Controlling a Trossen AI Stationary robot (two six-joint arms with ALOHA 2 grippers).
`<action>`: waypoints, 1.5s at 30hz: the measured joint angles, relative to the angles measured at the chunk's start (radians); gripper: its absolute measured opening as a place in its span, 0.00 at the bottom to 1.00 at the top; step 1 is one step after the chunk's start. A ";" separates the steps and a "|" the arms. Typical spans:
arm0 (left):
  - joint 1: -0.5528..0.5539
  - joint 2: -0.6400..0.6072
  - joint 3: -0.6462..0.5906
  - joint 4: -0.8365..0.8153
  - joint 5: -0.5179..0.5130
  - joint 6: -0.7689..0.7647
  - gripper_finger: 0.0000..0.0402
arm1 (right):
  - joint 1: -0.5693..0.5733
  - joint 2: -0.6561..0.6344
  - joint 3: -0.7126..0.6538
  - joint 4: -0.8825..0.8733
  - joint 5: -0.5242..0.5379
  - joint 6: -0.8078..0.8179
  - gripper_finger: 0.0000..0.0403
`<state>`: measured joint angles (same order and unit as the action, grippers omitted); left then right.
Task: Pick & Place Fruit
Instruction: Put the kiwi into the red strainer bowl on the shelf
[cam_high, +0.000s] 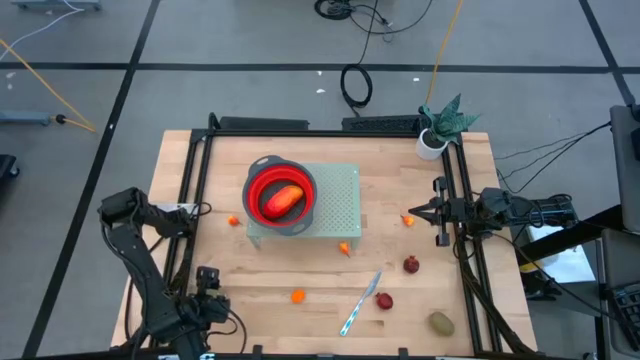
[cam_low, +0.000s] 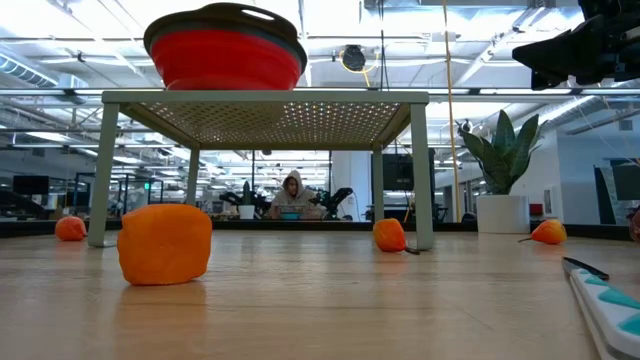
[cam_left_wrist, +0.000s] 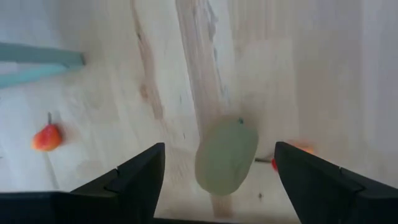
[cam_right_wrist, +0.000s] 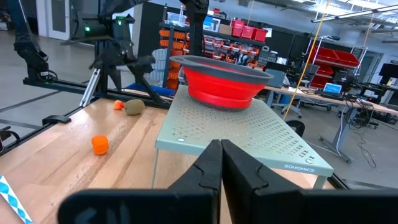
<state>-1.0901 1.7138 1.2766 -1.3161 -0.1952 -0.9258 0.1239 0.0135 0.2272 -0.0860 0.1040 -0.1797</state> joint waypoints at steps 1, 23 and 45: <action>0.000 0.000 -0.016 0.010 0.010 0.002 0.74 | 0.000 0.000 0.000 0.000 0.000 0.000 0.00; 0.000 0.001 -0.184 0.140 0.073 0.042 0.74 | 0.000 0.000 0.000 0.000 0.000 0.000 0.00; 0.000 0.000 -0.317 0.273 0.157 0.099 0.74 | 0.000 0.000 0.000 0.000 0.000 0.000 0.00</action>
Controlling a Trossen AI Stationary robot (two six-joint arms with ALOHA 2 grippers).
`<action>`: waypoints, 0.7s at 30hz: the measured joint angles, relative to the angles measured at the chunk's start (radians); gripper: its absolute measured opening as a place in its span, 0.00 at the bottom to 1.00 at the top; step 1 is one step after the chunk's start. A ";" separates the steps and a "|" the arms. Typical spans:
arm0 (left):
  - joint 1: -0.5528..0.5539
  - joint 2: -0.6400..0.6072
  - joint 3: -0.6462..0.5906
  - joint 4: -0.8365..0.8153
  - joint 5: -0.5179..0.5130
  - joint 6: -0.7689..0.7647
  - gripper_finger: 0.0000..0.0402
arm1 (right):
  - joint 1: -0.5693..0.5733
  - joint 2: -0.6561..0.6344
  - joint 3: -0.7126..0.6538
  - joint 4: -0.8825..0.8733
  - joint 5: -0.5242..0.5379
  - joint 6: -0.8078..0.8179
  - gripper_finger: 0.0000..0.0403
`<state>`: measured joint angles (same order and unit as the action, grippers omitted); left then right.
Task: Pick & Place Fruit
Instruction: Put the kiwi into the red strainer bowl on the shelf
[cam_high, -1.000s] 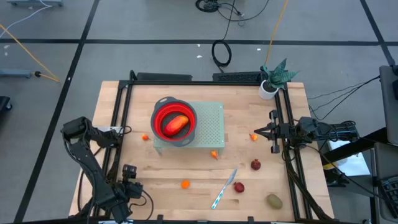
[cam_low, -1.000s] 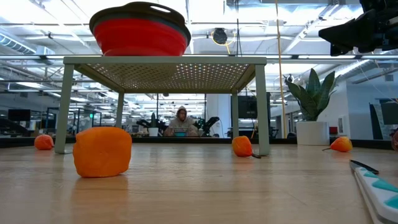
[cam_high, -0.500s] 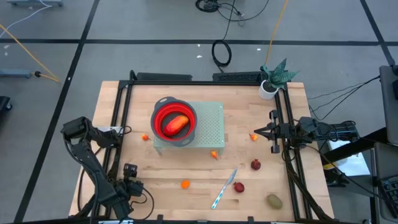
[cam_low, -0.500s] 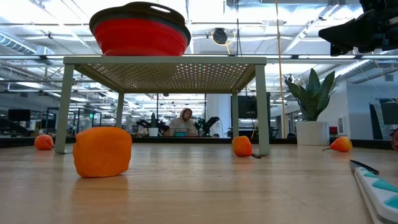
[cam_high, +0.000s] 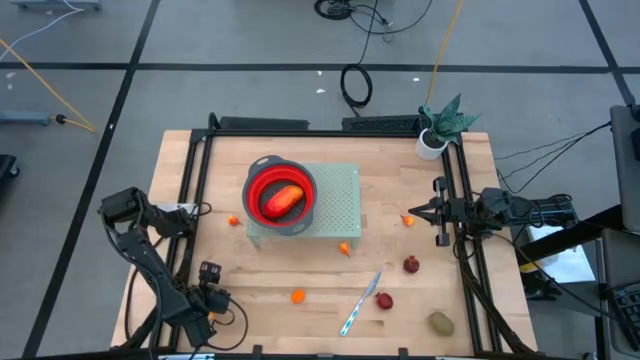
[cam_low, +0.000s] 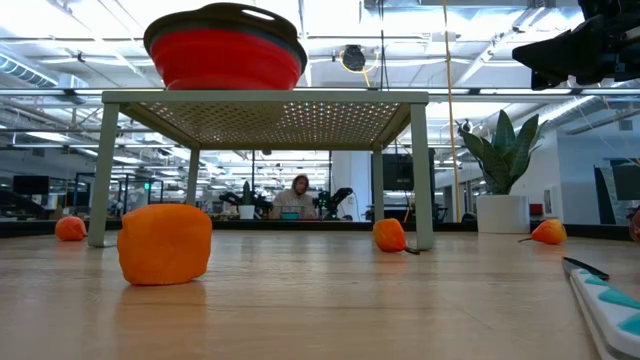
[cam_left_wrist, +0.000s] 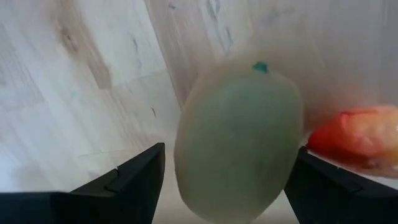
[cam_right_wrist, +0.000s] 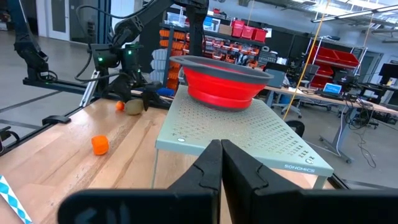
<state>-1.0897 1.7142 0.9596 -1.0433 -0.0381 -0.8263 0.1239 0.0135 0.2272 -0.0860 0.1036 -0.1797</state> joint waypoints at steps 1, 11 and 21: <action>0.000 0.000 0.000 -0.001 0.000 0.009 0.74 | 0.000 0.000 0.000 0.000 0.000 0.000 0.00; 0.000 0.000 0.000 -0.002 -0.007 0.025 0.73 | 0.000 0.000 0.000 0.000 0.000 0.000 0.00; 0.000 0.002 0.000 -0.006 -0.008 0.046 0.48 | 0.000 0.000 0.000 0.000 0.000 0.000 0.00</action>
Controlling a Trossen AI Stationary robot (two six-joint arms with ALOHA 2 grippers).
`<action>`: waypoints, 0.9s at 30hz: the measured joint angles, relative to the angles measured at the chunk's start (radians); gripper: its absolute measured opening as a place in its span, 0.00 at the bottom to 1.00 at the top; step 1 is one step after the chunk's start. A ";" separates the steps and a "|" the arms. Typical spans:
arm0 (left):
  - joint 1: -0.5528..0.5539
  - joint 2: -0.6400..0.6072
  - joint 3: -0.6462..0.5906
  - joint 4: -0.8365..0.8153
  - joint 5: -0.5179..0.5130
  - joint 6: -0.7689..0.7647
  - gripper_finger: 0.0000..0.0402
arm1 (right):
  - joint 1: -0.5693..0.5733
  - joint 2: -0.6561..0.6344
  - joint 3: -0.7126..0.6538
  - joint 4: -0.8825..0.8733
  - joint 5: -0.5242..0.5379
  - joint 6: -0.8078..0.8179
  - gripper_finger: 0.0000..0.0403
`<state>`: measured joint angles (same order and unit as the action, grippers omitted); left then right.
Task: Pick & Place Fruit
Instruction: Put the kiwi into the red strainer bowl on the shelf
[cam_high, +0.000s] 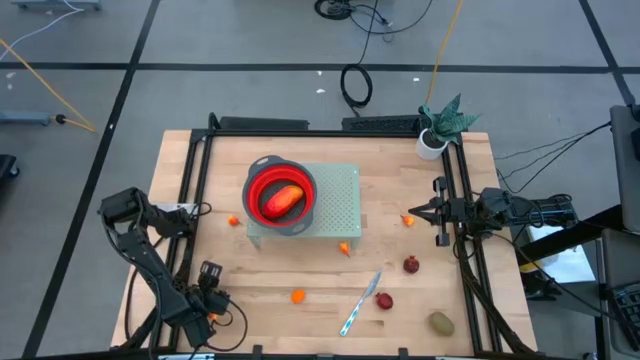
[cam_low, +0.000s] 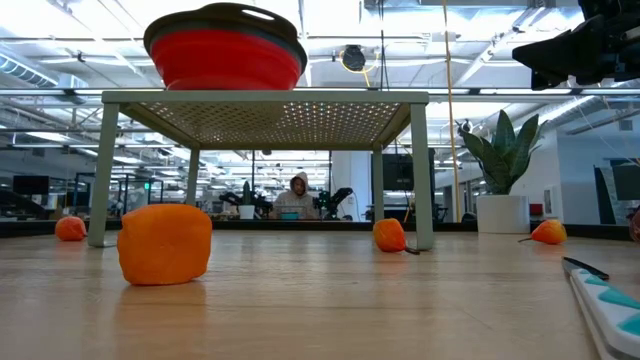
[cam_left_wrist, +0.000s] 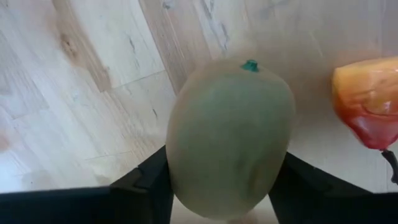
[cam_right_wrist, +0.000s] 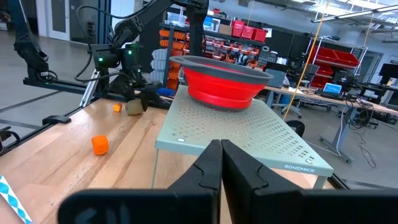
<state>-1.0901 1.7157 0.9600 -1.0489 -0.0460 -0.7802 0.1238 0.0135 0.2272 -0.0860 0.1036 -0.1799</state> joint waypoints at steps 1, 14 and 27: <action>0.000 0.000 0.000 0.000 0.000 -0.001 0.46 | 0.000 0.000 0.000 0.000 0.000 0.000 0.00; 0.018 0.000 0.074 -0.309 0.001 -0.009 0.46 | 0.000 0.000 0.000 0.000 0.000 0.000 0.00; 0.062 0.000 0.275 -0.517 -0.276 -0.179 0.47 | 0.000 0.000 0.000 0.000 0.000 0.000 0.00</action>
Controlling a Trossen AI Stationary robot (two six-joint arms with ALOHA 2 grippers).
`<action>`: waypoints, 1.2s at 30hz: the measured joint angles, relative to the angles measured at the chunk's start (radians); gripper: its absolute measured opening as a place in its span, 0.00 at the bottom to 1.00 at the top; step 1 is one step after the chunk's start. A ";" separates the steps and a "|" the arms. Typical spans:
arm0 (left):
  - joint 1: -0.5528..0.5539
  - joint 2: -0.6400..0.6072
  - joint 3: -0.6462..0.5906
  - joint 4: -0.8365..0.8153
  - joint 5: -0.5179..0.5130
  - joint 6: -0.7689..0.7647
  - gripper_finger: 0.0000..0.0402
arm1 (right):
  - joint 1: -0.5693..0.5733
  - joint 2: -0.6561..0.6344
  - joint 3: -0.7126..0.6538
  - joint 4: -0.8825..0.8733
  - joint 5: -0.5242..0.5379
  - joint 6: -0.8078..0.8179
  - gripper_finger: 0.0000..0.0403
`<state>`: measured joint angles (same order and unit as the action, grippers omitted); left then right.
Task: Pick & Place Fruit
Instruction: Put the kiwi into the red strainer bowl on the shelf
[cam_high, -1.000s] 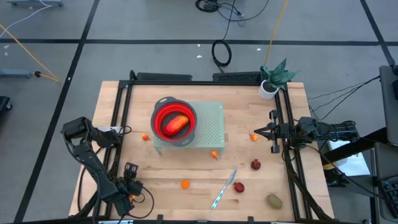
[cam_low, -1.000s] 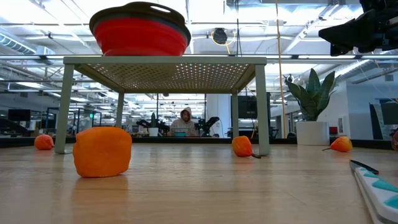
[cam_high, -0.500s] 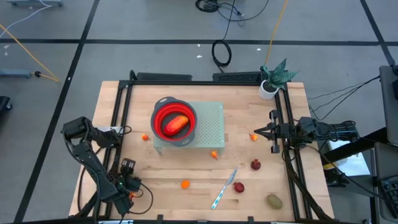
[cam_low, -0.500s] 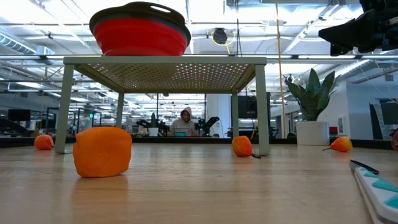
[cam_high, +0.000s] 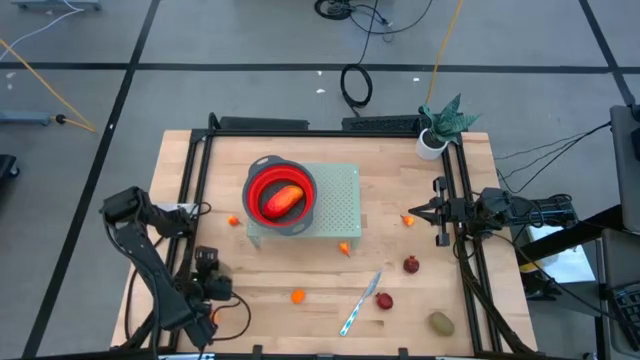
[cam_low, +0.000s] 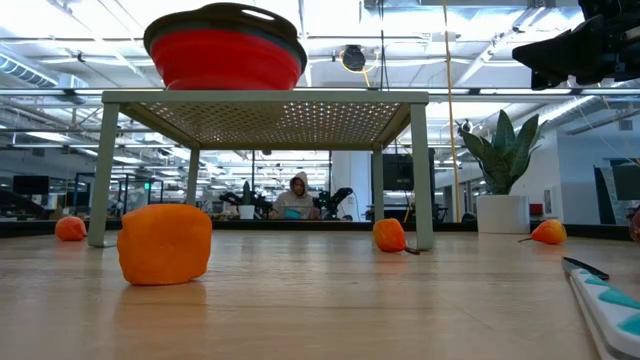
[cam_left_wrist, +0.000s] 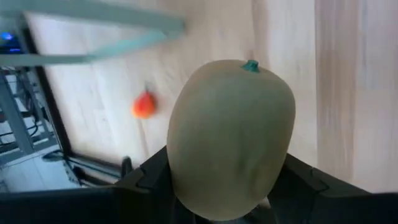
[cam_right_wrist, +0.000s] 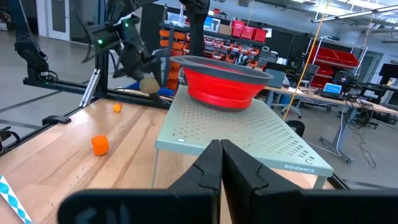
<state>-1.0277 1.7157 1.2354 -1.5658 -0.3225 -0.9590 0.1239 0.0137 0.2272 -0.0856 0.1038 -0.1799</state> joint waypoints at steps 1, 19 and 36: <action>0.004 0.000 0.015 0.001 -0.027 -0.022 0.47 | 0.000 0.000 0.000 0.000 0.000 0.000 0.00; 0.034 -0.001 0.202 0.222 -0.341 -0.564 0.48 | 0.000 0.000 0.000 0.000 0.000 0.000 0.00; 0.187 -0.001 0.209 0.970 -0.399 -0.672 0.48 | 0.000 0.000 0.000 -0.001 0.000 0.000 0.00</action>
<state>-0.8405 1.7149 1.4445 -0.5962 -0.7219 -1.6309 0.1242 0.0135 0.2272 -0.0864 0.1040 -0.1799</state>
